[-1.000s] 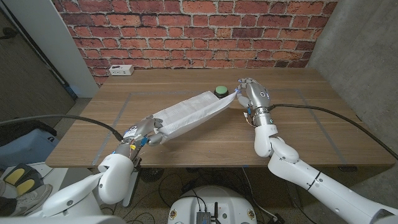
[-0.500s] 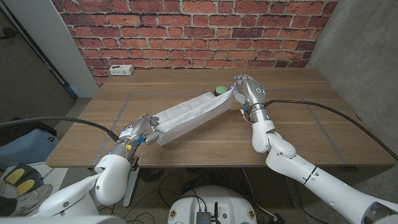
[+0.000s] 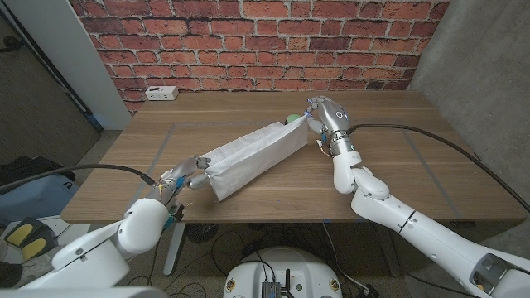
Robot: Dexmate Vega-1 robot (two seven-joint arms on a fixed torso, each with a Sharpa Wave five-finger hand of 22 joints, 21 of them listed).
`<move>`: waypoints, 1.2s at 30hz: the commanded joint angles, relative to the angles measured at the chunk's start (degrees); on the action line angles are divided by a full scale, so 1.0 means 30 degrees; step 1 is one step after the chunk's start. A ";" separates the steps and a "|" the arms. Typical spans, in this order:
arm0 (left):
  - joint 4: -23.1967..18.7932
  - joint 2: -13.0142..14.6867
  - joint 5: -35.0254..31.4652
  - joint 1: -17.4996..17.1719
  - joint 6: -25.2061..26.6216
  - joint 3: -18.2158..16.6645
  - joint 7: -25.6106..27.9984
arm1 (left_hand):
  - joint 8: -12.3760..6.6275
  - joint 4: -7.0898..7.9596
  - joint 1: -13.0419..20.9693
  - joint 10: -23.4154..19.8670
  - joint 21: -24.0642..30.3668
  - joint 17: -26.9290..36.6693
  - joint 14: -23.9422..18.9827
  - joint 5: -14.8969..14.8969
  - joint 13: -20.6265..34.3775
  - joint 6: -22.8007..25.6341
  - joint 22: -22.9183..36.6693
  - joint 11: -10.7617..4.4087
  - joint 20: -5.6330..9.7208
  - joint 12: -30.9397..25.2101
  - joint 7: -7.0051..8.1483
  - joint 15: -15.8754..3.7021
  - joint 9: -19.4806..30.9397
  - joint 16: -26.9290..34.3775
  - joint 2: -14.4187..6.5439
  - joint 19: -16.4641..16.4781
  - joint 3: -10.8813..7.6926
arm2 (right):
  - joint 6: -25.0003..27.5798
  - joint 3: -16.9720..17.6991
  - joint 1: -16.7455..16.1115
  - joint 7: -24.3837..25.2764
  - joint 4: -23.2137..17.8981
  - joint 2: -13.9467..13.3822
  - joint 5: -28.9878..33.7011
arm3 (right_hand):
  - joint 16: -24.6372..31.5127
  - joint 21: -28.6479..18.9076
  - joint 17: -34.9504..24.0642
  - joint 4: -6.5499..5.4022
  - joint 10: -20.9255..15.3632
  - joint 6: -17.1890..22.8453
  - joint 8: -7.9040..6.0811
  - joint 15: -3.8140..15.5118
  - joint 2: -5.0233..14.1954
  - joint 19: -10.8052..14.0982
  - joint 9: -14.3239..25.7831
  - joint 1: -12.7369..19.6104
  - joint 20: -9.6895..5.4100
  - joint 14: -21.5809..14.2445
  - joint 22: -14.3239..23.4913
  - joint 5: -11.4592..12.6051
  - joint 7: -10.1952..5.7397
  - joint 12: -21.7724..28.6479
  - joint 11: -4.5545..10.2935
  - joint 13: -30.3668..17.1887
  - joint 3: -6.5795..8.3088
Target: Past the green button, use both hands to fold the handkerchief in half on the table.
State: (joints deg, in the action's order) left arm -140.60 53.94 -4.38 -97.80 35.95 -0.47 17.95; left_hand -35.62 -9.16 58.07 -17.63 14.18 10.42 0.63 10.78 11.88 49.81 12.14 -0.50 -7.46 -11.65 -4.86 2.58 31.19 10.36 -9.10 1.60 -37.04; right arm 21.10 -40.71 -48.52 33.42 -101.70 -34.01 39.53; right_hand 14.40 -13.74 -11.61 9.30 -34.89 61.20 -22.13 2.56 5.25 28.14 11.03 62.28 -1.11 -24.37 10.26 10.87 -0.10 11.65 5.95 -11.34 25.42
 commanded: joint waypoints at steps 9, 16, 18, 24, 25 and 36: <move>0.1538 -0.0280 0.2049 0.1402 -0.0423 -0.0453 -0.0683 | -0.0349 0.0080 -0.0014 0.0103 0.0020 0.0005 0.0270 0.0038 0.0066 0.1478 0.0107 0.0070 -0.0101 -0.0010 -0.1668 0.0050 0.0399 0.0037 -0.0262 -0.0283 -0.0123 | -0.0687 -0.0747 0.2417 -0.0648 0.2271 0.0722 -0.0430 | -0.0114 0.0073 -0.0135 -0.0129 -0.0063 0.0013 -0.0082 0.2680 0.0050 0.0033 0.0083 -0.0325 0.0080 -0.0038 0.0074 -0.0010 0.0006 -0.0046 -0.0073 -0.0031 0.0305; 0.0888 0.0436 0.1435 0.2339 0.1935 0.0427 -0.0145 | -0.0493 0.0110 -0.0153 0.0062 0.0071 0.0021 0.0229 0.0072 0.0077 0.1516 0.0133 -0.0014 -0.0147 -0.0061 -0.1500 0.0044 0.0516 0.0084 -0.0159 -0.0279 -0.0177 | -0.1060 -0.1103 0.3239 -0.0958 0.3105 0.0978 -0.0556 | -0.0171 0.0100 -0.0155 -0.0170 -0.0012 -0.0051 -0.0057 0.2663 0.0075 0.0008 0.0078 -0.0458 0.0108 -0.0028 0.0074 -0.0030 0.0025 -0.0087 -0.0045 -0.0034 0.0398; 0.0793 0.0584 0.1388 0.2677 0.2530 0.0667 -0.0048 | -0.0486 0.0141 -0.0202 0.0064 0.0080 0.0032 0.0236 0.0076 0.0079 0.1473 0.0139 -0.0006 -0.0161 -0.0068 -0.1488 0.0054 0.0506 0.0093 -0.0162 -0.0288 -0.0185 | -0.1152 -0.1206 0.3468 -0.1023 0.3362 0.1073 -0.0590 | -0.0187 0.0101 -0.0158 -0.0171 -0.0014 -0.0076 -0.0047 0.2663 0.0075 0.0016 0.0077 -0.0482 0.0106 -0.0022 0.0074 -0.0033 0.0008 -0.0091 -0.0066 -0.0035 0.0422; 0.0791 0.1076 0.1482 0.3244 0.3015 0.0928 0.0027 | -0.0506 0.0135 -0.0274 0.0118 0.0103 0.0029 0.0246 0.0086 0.0085 0.1555 0.0152 -0.0029 -0.0163 -0.0065 -0.1440 0.0042 0.0427 0.0095 -0.0099 -0.0300 -0.0210 | -0.1449 -0.1461 0.4074 -0.1121 0.4072 0.1317 -0.0724 | -0.0220 0.0122 -0.0165 -0.0175 0.0001 -0.0107 -0.0036 0.2667 0.0071 -0.0011 0.0075 -0.0548 0.0117 -0.0028 0.0074 -0.0041 -0.0033 -0.0108 -0.0053 -0.0037 0.0482; 0.0763 0.1124 0.1506 0.3382 0.3239 0.1015 0.0055 | -0.0507 0.0132 -0.0286 0.0122 0.0111 0.0028 0.0240 0.0089 0.0086 0.1567 0.0154 -0.0037 -0.0160 -0.0067 -0.1396 0.0045 0.0409 0.0099 -0.0089 -0.0294 -0.0219 | -0.1455 -0.1496 0.4156 -0.1123 0.4174 0.1362 -0.0737 | -0.0227 0.0126 -0.0167 -0.0177 -0.0003 -0.0103 -0.0039 0.2668 0.0071 -0.0013 0.0075 -0.0565 0.0115 -0.0032 0.0074 -0.0043 -0.0041 -0.0109 -0.0070 -0.0038 0.0497; 0.1085 0.1656 0.2089 0.4571 0.3812 0.1752 0.0128 | -0.0494 0.0128 -0.0422 0.0166 0.0148 0.0030 0.0237 0.0099 0.0094 0.1612 0.0172 -0.0085 -0.0169 -0.0081 -0.1293 0.0021 0.0254 0.0114 0.0003 -0.0317 -0.0267 | -0.1794 -0.1885 0.4978 -0.1343 0.5236 0.1640 -0.1020 | -0.0291 0.0147 -0.0183 -0.0188 0.0039 -0.0161 -0.0024 0.2681 0.0074 -0.0019 0.0075 -0.0686 0.0122 -0.0015 0.0073 -0.0052 -0.0030 -0.0141 -0.0068 -0.0041 0.0607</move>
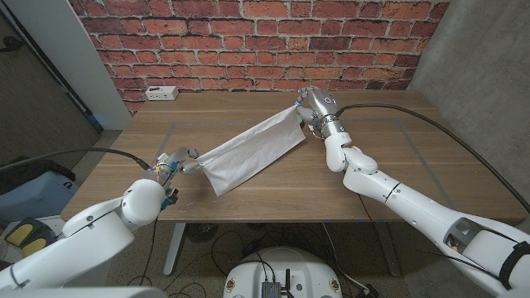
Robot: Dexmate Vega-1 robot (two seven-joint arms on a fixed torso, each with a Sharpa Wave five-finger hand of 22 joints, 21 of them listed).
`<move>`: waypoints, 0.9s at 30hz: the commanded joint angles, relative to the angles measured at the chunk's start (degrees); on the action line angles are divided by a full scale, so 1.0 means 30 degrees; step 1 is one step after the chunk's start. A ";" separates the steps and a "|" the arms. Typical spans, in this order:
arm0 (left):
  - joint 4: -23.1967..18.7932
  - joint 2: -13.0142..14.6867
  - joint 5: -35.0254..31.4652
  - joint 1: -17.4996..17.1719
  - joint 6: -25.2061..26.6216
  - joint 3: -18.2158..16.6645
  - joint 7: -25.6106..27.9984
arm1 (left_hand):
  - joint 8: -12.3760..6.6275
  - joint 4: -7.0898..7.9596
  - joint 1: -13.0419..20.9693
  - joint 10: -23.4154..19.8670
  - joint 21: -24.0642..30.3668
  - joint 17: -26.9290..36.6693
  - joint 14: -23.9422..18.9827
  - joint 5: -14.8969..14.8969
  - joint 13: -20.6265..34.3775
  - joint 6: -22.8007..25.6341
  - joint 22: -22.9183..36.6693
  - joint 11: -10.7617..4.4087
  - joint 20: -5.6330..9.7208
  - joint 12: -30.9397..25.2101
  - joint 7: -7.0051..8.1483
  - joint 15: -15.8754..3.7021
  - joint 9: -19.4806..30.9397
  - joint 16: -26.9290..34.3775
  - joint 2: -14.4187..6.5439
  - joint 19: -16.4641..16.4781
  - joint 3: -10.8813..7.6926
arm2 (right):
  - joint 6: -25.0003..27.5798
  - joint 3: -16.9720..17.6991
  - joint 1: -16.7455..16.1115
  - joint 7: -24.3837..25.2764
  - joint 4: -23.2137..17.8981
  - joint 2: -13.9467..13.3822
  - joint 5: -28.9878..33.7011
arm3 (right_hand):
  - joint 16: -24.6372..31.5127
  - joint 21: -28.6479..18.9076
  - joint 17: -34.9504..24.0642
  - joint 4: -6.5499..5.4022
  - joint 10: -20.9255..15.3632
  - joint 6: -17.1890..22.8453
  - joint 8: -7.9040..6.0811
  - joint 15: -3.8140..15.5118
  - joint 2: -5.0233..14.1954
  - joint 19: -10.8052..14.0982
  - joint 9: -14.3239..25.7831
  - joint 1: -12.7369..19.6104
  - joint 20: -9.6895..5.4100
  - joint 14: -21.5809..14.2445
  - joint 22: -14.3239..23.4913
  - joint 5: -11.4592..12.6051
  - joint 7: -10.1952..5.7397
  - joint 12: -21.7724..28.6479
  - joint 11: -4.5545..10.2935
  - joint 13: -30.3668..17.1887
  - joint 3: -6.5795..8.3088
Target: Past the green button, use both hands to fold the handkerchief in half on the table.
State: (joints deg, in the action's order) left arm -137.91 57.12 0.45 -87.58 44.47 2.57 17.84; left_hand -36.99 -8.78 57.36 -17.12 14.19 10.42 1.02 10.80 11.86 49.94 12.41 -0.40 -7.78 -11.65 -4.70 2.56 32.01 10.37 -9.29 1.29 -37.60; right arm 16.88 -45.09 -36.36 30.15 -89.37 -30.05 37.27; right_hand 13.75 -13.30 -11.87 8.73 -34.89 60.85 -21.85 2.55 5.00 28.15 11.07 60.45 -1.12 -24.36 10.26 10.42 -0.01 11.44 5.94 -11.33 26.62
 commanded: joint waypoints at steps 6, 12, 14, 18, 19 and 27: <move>0.0431 0.0759 0.0878 0.1719 0.1196 0.1182 0.0301 | -0.0009 0.0004 -0.0263 0.0089 0.0169 0.0031 0.0121 0.0102 0.0103 0.1549 0.0093 -0.0074 -0.0076 -0.0063 -0.1320 0.0055 -0.0116 0.0113 0.0091 -0.0227 -0.0114 | -0.0627 -0.0796 0.1486 -0.0498 0.1909 0.0545 -0.0336 | -0.0119 0.0015 -0.0107 -0.0015 0.0079 -0.0148 -0.0080 0.2632 0.0172 -0.0032 0.0067 -0.0153 0.0124 0.0035 0.0074 0.0093 -0.0103 -0.0091 -0.0075 -0.0048 0.0266; 0.0649 0.0823 0.1266 0.2167 0.1552 0.1531 0.0582 | 0.0018 -0.0001 -0.0345 0.0072 0.0202 0.0034 0.0113 0.0112 0.0108 0.1541 0.0105 -0.0085 -0.0071 -0.0094 -0.1260 0.0063 -0.0235 0.0124 0.0109 -0.0232 -0.0164 | -0.0888 -0.1120 0.2068 -0.0656 0.2699 0.0802 -0.0423 | -0.0153 0.0030 -0.0127 -0.0053 0.0078 -0.0183 -0.0076 0.2652 0.0209 -0.0044 0.0072 -0.0259 0.0120 0.0058 0.0075 0.0087 -0.0155 -0.0095 -0.0029 -0.0051 0.0331; 0.0772 0.0881 0.1412 0.2266 0.1495 0.1609 0.0628 | 0.0021 0.0005 -0.0391 0.0112 0.0213 0.0034 0.0114 0.0111 0.0110 0.1558 0.0108 -0.0078 -0.0062 -0.0086 -0.1264 0.0065 -0.0278 0.0126 0.0129 -0.0237 -0.0166 | -0.0961 -0.1253 0.2277 -0.0773 0.2975 0.0886 -0.0445 | -0.0165 0.0035 -0.0131 -0.0055 0.0075 -0.0221 -0.0066 0.2642 0.0209 -0.0044 0.0075 -0.0297 0.0122 0.0052 0.0075 0.0086 -0.0190 -0.0095 -0.0056 -0.0052 0.0362; 0.0892 0.1008 0.1652 0.2618 0.1828 0.1912 0.0740 | 0.0105 0.0054 -0.0500 0.0162 0.0222 0.0047 0.0126 0.0107 0.0114 0.1385 0.0115 -0.0071 -0.0091 -0.0084 -0.1184 0.0077 -0.0363 0.0136 0.0124 -0.0277 -0.0157 | -0.1178 -0.1505 0.2683 -0.0935 0.3632 0.1115 -0.0567 | -0.0187 0.0039 -0.0139 -0.0065 0.0102 -0.0279 -0.0048 0.2618 0.0220 -0.0041 0.0076 -0.0343 0.0127 0.0072 0.0075 0.0086 -0.0229 -0.0107 -0.0059 -0.0054 0.0397; 0.0872 0.1060 0.1725 0.2726 0.2008 0.1995 0.0741 | 0.0129 0.0066 -0.0528 0.0197 0.0232 0.0049 0.0134 0.0105 0.0116 0.1337 0.0118 -0.0047 -0.0083 -0.0077 -0.1159 0.0074 -0.0389 0.0138 0.0116 -0.0271 -0.0147 | -0.1228 -0.1566 0.2774 -0.0951 0.3788 0.1173 -0.0591 | -0.0190 0.0043 -0.0142 -0.0074 0.0096 -0.0280 -0.0049 0.2583 0.0223 -0.0046 0.0076 -0.0367 0.0121 0.0072 0.0076 0.0084 -0.0222 -0.0105 -0.0046 -0.0054 0.0404; 0.0942 0.1474 0.2054 0.3558 0.2790 0.2820 0.0938 | 0.0188 0.0051 -0.0598 0.0288 0.0255 0.0033 0.0181 0.0101 0.0123 0.1253 0.0127 0.0027 -0.0094 -0.0073 -0.1154 0.0105 -0.0520 0.0134 0.0091 -0.0308 -0.0096 | -0.1631 -0.2089 0.3535 -0.1100 0.5068 0.1652 -0.0767 | -0.0214 0.0059 -0.0174 -0.0148 0.0141 -0.0437 0.0009 0.2599 0.0269 -0.0055 0.0072 -0.0558 0.0129 0.0071 0.0078 0.0080 -0.0225 -0.0123 -0.0060 -0.0058 0.0469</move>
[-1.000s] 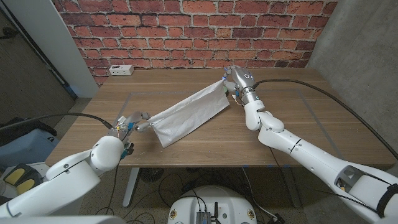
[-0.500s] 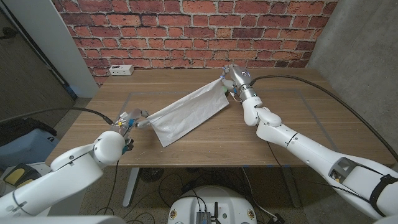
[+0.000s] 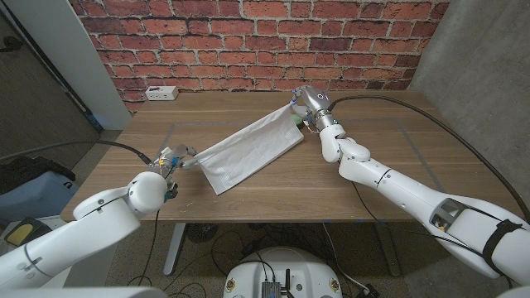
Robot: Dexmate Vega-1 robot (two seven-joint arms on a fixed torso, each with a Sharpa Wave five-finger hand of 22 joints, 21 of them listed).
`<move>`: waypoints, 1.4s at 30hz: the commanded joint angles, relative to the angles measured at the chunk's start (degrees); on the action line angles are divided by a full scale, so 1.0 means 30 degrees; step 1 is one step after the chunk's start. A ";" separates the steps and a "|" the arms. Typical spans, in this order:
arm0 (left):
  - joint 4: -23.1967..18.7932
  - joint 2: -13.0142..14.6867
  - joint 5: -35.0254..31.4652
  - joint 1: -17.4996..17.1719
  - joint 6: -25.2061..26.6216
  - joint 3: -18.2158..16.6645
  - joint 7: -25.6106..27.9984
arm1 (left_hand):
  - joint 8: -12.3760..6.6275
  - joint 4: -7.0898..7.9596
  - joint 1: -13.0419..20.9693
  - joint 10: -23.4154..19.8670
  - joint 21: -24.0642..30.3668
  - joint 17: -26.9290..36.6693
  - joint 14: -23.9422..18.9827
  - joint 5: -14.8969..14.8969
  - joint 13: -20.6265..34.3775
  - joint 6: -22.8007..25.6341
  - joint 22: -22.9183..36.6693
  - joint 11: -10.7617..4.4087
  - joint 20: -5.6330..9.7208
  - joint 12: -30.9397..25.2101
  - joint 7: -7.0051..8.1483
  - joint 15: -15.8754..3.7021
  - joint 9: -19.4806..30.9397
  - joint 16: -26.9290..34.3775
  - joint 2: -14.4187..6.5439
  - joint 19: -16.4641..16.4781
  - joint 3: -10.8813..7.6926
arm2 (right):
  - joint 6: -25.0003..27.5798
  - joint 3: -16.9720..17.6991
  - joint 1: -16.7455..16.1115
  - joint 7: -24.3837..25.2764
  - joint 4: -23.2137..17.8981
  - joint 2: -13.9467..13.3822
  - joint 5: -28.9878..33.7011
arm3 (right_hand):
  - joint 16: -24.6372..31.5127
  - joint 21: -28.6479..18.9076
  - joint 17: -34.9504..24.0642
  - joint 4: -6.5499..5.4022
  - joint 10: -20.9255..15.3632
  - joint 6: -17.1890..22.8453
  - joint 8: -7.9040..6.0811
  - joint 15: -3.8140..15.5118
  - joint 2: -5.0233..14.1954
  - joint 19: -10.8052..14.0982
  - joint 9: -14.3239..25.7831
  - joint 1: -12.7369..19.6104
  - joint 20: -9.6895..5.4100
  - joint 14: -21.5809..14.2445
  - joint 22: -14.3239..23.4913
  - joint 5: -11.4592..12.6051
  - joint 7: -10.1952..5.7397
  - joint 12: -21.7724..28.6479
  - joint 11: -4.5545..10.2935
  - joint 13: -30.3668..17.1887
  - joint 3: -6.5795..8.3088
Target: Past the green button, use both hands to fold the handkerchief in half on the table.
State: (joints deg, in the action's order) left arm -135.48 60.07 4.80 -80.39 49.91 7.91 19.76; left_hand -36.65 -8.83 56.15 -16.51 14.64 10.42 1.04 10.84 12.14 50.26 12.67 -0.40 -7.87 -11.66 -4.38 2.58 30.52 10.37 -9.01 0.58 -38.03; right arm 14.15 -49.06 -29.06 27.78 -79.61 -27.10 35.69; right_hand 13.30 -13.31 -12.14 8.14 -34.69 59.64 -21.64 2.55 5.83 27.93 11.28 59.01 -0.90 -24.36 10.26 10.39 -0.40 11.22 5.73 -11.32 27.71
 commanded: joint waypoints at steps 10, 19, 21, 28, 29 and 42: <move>0.0207 0.0780 0.1030 0.2060 0.1606 0.1900 0.0633 | 0.0158 0.0094 -0.0315 0.0130 0.0119 0.0040 0.0211 0.0081 0.0038 0.1002 0.0050 0.0043 -0.0053 -0.0092 -0.1164 0.0098 -0.0173 0.0144 -0.0047 -0.0144 0.0098 | -0.1104 -0.1339 0.1851 -0.0597 0.3139 0.1157 -0.0563 | -0.0095 0.0076 -0.0100 0.0023 0.0088 -0.0063 -0.0054 0.2564 0.0017 0.0013 -0.0001 -0.0218 0.0084 0.0059 0.0079 0.0091 -0.0092 -0.0056 -0.0016 -0.0063 0.0187; -0.0196 0.0927 0.0814 0.2567 0.2773 0.2672 0.1657 | 0.2184 0.0304 -0.1319 0.0853 0.0188 0.0070 0.0485 0.0024 0.0082 -0.2911 0.0078 0.0037 -0.0234 -0.0064 -0.0811 0.0261 -0.1237 0.0163 0.0128 -0.0527 0.0626 | -0.1230 -0.1410 0.2027 -0.1730 0.2934 0.0936 -0.1230 | -0.0189 0.0221 -0.0304 -0.0853 0.0490 -0.0568 0.0289 0.2207 0.0082 -0.0324 -0.0091 -0.2008 0.0293 0.0432 0.0101 -0.0031 0.0013 -0.0127 -0.0297 -0.0081 -0.0156; -0.0324 0.0755 0.0649 0.2573 0.3097 0.2823 0.2133 | 0.2628 0.0420 -0.1642 0.0974 0.0197 0.0075 0.0495 -0.0010 0.0090 -0.3581 0.0081 0.0074 -0.0302 -0.0072 -0.0553 0.0306 -0.1496 0.0183 0.0143 -0.0604 0.0809 | -0.1348 -0.1346 0.1971 -0.1808 0.2816 0.0862 -0.1408 | -0.0168 0.0247 -0.0374 -0.1242 0.0544 -0.0601 0.0381 0.2181 0.0111 -0.0396 -0.0124 -0.2754 0.0311 0.0470 0.0107 -0.0048 0.0074 -0.0110 -0.0356 -0.0088 -0.0363; -0.0385 -0.0574 -0.0133 0.1344 0.2349 0.2383 0.4664 | 0.6094 0.2220 -0.4360 0.1656 0.0521 0.0269 0.0144 -0.0043 0.0160 -0.8134 0.0165 0.0287 -0.0674 -0.0281 0.0106 0.0382 -0.3262 0.0464 -0.0715 -0.0534 0.1820 | -0.1538 -0.0985 0.1567 -0.2045 0.2037 0.0475 -0.1963 | -0.0108 0.0279 -0.0573 -0.2427 0.0680 -0.0881 0.0713 0.1951 0.0299 -0.0542 -0.0136 -0.4973 0.0469 0.0603 0.0131 -0.0035 0.0291 -0.0066 -0.0770 -0.0103 -0.1042; -0.0429 -0.0677 -0.0247 0.1237 0.2338 0.2387 0.4877 | 0.6342 0.2396 -0.4529 0.1674 0.0578 0.0289 0.0077 -0.0029 0.0164 -0.8452 0.0173 0.0314 -0.0700 -0.0307 0.0225 0.0384 -0.3375 0.0494 -0.0769 -0.0446 0.1830 | -0.1530 -0.0930 0.1487 -0.2084 0.1888 0.0401 -0.2016 | -0.0106 0.0285 -0.0594 -0.2556 0.0691 -0.0963 0.0769 0.1891 0.0309 -0.0569 -0.0136 -0.5219 0.0502 0.0630 0.0134 -0.0030 0.0277 -0.0062 -0.0797 -0.0104 -0.1131; -0.0805 -0.0553 -0.1708 0.1185 0.2444 0.3442 0.5328 | 0.7710 0.3673 -0.6291 0.1490 0.0899 0.0221 -0.0724 -0.0165 0.0170 -0.9662 0.0208 -0.0017 -0.0660 -0.0560 0.1264 -0.0028 -0.4267 0.0580 -0.0001 -0.0077 0.2368 | -0.1174 -0.0193 0.0213 -0.2522 -0.0427 -0.0646 -0.2313 | -0.0229 0.0283 -0.0451 -0.2731 0.0767 -0.1610 0.1227 0.1642 0.0602 -0.0673 -0.0133 -0.5997 0.0674 0.0606 0.0144 0.0136 0.0293 -0.0027 -0.1286 -0.0108 -0.1061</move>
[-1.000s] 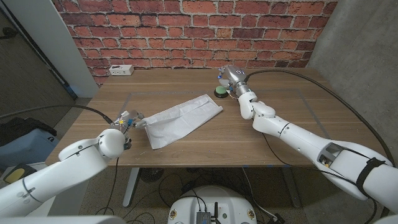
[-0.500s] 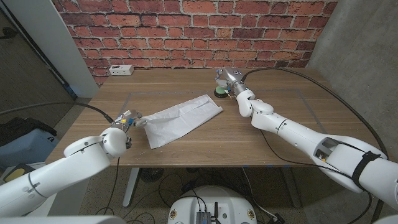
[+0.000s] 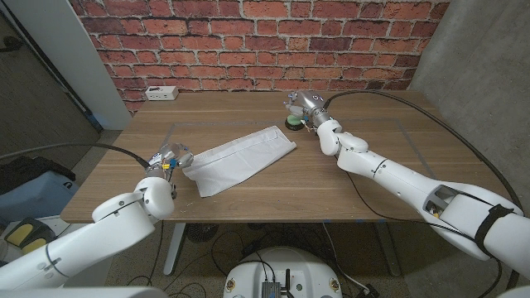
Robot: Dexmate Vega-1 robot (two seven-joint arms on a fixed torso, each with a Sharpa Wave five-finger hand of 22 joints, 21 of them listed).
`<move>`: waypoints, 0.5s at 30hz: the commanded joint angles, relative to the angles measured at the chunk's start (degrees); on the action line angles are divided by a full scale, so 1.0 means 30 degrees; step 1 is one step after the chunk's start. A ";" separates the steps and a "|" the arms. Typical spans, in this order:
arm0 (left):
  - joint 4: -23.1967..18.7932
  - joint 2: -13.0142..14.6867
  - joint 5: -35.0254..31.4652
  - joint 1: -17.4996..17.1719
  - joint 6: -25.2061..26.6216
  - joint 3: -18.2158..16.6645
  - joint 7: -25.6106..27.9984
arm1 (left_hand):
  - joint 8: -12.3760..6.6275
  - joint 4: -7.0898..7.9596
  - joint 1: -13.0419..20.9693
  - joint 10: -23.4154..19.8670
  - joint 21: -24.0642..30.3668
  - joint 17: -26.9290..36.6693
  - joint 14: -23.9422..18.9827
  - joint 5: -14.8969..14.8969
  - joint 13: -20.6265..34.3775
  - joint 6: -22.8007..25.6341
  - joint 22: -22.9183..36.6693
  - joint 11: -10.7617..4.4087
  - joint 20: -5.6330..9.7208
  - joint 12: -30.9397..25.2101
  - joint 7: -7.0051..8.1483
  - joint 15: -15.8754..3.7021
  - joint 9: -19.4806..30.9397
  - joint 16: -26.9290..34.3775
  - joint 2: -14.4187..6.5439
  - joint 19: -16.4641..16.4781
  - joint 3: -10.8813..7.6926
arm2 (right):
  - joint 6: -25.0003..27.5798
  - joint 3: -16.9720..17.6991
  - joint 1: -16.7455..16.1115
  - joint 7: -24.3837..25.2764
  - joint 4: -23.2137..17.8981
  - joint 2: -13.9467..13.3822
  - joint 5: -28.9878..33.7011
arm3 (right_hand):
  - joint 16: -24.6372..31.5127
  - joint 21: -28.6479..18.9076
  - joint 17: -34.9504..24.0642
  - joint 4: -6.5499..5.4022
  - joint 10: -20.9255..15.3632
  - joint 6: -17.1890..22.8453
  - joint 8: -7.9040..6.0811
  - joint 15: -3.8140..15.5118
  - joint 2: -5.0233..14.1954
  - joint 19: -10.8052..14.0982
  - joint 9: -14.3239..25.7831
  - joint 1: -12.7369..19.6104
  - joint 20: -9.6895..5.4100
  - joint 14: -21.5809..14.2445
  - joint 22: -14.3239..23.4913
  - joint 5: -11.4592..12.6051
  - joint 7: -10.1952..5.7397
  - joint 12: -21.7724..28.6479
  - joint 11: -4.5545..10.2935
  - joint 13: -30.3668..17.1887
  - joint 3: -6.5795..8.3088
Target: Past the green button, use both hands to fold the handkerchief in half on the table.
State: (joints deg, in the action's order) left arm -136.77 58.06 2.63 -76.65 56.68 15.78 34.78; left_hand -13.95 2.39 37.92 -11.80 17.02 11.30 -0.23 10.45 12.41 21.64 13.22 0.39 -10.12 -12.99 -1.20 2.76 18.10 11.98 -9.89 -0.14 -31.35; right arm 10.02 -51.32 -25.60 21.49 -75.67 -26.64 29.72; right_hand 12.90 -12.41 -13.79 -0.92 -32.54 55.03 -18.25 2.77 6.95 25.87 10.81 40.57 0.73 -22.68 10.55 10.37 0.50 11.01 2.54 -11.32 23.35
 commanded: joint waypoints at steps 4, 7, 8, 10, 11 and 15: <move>-0.0783 0.0901 -0.1488 0.1136 0.1727 0.2229 -0.0620 | 0.0461 -0.0588 -0.0385 -0.0299 0.0055 -0.0244 -0.0905 -0.0190 0.0035 -0.0235 -0.0049 -0.0629 0.0147 -0.0200 0.0620 -0.0561 -0.0511 0.0050 0.1238 0.0031 0.0642 | 0.0079 0.0774 -0.1330 -0.0738 -0.2399 -0.1128 -0.0503 | -0.0131 -0.0070 0.0271 0.0705 0.0062 -0.0660 0.0417 0.1543 0.0337 0.0143 0.0009 0.0475 0.0140 -0.0185 0.0040 0.0189 -0.0168 0.0053 -0.0183 -0.0104 0.0803; -0.0926 0.1248 -0.1546 0.1466 0.2022 0.2614 -0.1038 | 0.0613 -0.0794 -0.0691 -0.0462 0.0032 -0.0262 -0.1308 -0.0235 0.0008 -0.0257 -0.0101 -0.0852 0.0146 -0.0248 0.0729 -0.0738 -0.0763 0.0080 0.1933 0.0003 0.1116 | 0.0114 0.0870 -0.1617 -0.1033 -0.2916 -0.1365 -0.0515 | -0.0133 -0.0092 0.0317 0.0782 0.0162 -0.1175 0.0682 0.1488 0.0400 0.0203 0.0004 0.0464 0.0179 -0.0292 0.0036 0.0175 -0.0335 0.0025 -0.0252 -0.0104 0.0952; -0.0983 0.1320 -0.1497 0.1554 0.2134 0.2680 -0.1198 | 0.0649 -0.0813 -0.0792 -0.0465 0.0030 -0.0259 -0.1345 -0.0233 0.0004 -0.0290 -0.0111 -0.0865 0.0133 -0.0246 0.0694 -0.0745 -0.0812 0.0073 0.2105 0.0007 0.1240 | 0.0129 0.0880 -0.1685 -0.1166 -0.3071 -0.1442 -0.0496 | -0.0142 -0.0095 0.0330 0.0806 0.0219 -0.1368 0.0780 0.1490 0.0416 0.0214 0.0002 0.0457 0.0189 -0.0303 0.0035 0.0169 -0.0443 0.0009 -0.0247 -0.0104 0.0997; -0.1077 0.1652 -0.1316 0.1716 0.2111 0.2788 -0.1687 | 0.0737 -0.0847 -0.1186 -0.0429 0.0006 -0.0240 -0.1388 -0.0193 -0.0007 -0.0349 -0.0142 -0.0908 0.0137 -0.0218 0.0663 -0.0765 -0.0980 0.0027 0.2724 -0.0019 0.1695 | 0.0227 0.0921 -0.1827 -0.1482 -0.3396 -0.1574 -0.0499 | -0.0149 -0.0105 0.0343 0.0828 0.0353 -0.1797 0.1000 0.1469 0.0468 0.0243 0.0000 0.0406 0.0210 -0.0333 0.0033 0.0151 -0.0533 -0.0025 -0.0315 -0.0105 0.1086; -0.1120 0.1861 -0.1291 0.1855 0.2109 0.2937 -0.1933 | 0.0810 -0.0851 -0.1320 -0.0343 -0.0002 -0.0234 -0.1383 -0.0167 -0.0010 -0.0478 -0.0152 -0.0900 0.0103 -0.0180 0.0626 -0.0716 -0.1044 0.0002 0.2898 -0.0029 0.1838 | 0.0281 0.0946 -0.1887 -0.1636 -0.3535 -0.1630 -0.0507 | -0.0151 -0.0105 0.0351 0.0844 0.0426 -0.1944 0.1078 0.1465 0.0477 0.0245 0.0000 0.0391 0.0212 -0.0353 0.0032 0.0143 -0.0584 -0.0045 -0.0278 -0.0105 0.1119; -0.1375 0.2372 -0.1350 0.2552 0.2665 0.3720 -0.2641 | 0.0861 -0.0883 -0.1691 -0.0201 -0.0045 -0.0217 -0.1305 -0.0076 -0.0020 -0.0516 -0.0184 -0.0901 0.0019 -0.0113 0.0638 -0.0610 -0.1216 -0.0081 0.3483 -0.0087 0.2270 | 0.0432 0.1034 -0.2158 -0.2071 -0.4000 -0.1807 -0.0511 | -0.0141 -0.0104 0.0346 0.0856 0.0709 -0.2348 0.1308 0.1402 0.0533 0.0250 0.0001 0.0287 0.0257 -0.0388 0.0031 0.0105 -0.0641 -0.0113 -0.0271 -0.0106 0.1196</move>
State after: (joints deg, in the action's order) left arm -138.97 60.96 -0.73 -73.57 61.03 21.52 31.93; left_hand -11.42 -0.16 33.08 -12.55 17.02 10.54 -4.05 10.12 12.24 20.43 12.57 -2.14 -9.70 -13.44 0.61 0.63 14.63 11.98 -0.66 -0.02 -25.12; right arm 10.49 -49.15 -29.75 18.33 -83.38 -30.18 28.46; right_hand 12.46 -12.41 -12.76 1.70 -30.94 48.47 -14.80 2.66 8.03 26.41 10.65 41.63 1.26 -23.24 10.54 10.63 -1.36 10.80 1.88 -11.32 26.39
